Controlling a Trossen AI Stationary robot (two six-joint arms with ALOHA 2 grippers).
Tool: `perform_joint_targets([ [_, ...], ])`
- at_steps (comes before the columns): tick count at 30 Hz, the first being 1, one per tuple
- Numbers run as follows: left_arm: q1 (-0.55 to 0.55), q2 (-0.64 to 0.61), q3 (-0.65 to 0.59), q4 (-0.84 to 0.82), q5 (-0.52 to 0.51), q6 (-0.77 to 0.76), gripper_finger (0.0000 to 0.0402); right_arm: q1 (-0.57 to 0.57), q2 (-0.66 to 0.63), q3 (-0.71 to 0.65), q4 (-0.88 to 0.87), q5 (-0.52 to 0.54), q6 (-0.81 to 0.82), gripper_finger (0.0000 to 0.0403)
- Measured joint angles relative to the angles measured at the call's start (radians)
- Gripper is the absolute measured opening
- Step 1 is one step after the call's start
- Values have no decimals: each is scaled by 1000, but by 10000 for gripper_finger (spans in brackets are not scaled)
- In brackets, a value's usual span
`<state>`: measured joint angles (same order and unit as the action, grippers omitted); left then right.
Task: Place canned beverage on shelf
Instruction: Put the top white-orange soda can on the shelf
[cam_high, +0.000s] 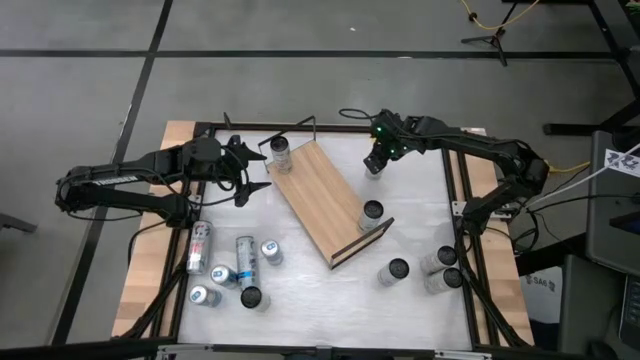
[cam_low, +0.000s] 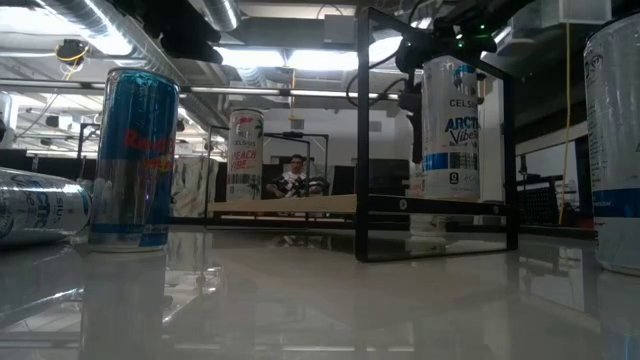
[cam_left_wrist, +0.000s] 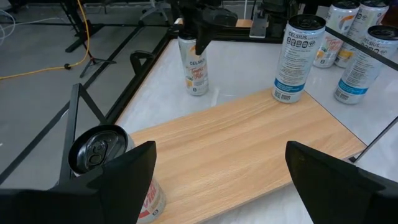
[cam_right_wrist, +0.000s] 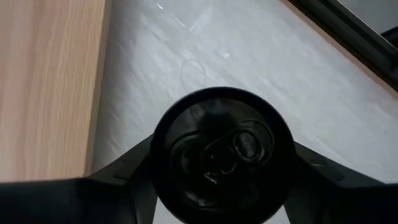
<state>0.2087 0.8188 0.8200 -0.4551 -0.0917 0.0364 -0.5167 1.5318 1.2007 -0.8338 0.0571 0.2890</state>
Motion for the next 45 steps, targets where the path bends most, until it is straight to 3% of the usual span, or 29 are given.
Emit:
perform_joint_targets([
  [7, 0, 0, 0, 0, 0, 0, 350, -1, 2, 56, -16, -111, -132, 249],
  [18, 0, 0, 0, 0, 0, 0, 350, -1, 1, 325, -168, -174, -412, 247],
  [25, 0, 0, 0, 0, 0, 0, 350, 21, 0, 422, -194, -358, -621, 247],
  [32, 0, 0, 0, 0, 0, 0, 350, 135, 0, 428, -197, -364, -760, 248],
  [45, 0, 0, 0, 0, 0, -3, 350, 243, 23, 427, -267, -356, -771, 248],
])
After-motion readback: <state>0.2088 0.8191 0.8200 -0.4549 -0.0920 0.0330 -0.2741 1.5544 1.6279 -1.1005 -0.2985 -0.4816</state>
